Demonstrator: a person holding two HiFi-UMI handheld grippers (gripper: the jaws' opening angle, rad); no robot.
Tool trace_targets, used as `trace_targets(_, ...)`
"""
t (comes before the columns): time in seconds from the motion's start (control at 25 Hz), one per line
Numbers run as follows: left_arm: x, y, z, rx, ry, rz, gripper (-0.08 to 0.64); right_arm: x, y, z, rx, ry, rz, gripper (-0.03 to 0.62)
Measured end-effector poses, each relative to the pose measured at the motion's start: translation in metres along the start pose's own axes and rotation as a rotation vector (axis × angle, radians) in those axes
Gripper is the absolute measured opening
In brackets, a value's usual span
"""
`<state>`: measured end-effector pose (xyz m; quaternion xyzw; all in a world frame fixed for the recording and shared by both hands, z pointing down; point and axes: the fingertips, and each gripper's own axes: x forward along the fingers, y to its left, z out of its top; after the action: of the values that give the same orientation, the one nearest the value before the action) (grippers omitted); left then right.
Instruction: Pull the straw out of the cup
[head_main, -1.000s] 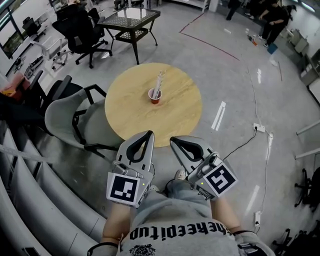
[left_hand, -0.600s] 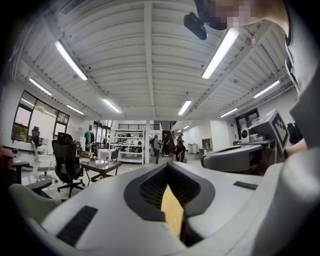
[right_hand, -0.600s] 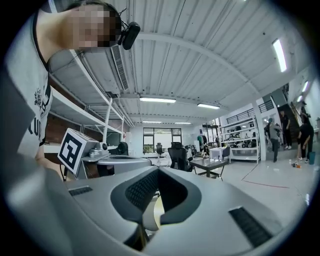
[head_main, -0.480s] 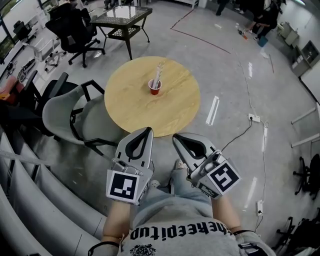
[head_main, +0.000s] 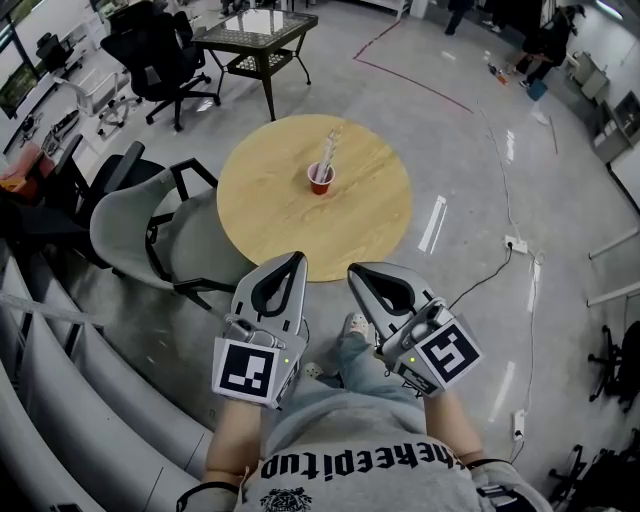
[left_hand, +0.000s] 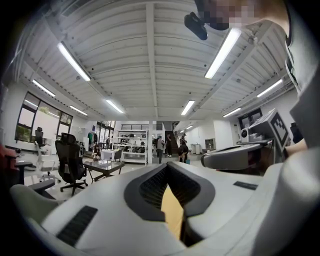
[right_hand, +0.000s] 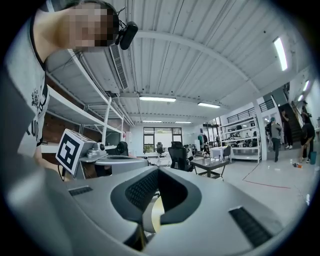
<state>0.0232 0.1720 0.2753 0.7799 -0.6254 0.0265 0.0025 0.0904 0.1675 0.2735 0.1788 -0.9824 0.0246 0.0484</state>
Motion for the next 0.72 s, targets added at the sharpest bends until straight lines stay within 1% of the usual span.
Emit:
trace_targets(0.08, 0.011, 0.005, 0.002, 0.01, -0.023, -0.001, 0.023, 0.007, -0.01, 0.001, 0.004, -0.012, 0.002, 0.011)
trace_targets(0.28, 0.039, 0.009, 0.002, 0.008, -0.005, 0.005, 0.023, 0.018, -0.038, 0.006, 0.011, -0.032, 0.01, 0.011)
trace_targets(0.44, 0.064, 0.015, 0.003, 0.006, -0.007, 0.008, 0.023, 0.029, -0.062, 0.011, 0.009, -0.044, 0.02, 0.011)
trace_targets(0.6, 0.088, 0.02, -0.003, -0.016, 0.017, 0.009, 0.023, 0.04, -0.086, 0.009, 0.019, -0.045, 0.025, 0.011)
trace_targets(0.72, 0.106, 0.024, -0.002, -0.013, -0.001, 0.011, 0.023, 0.046, -0.103, 0.009, 0.021, -0.045, 0.035, 0.011)
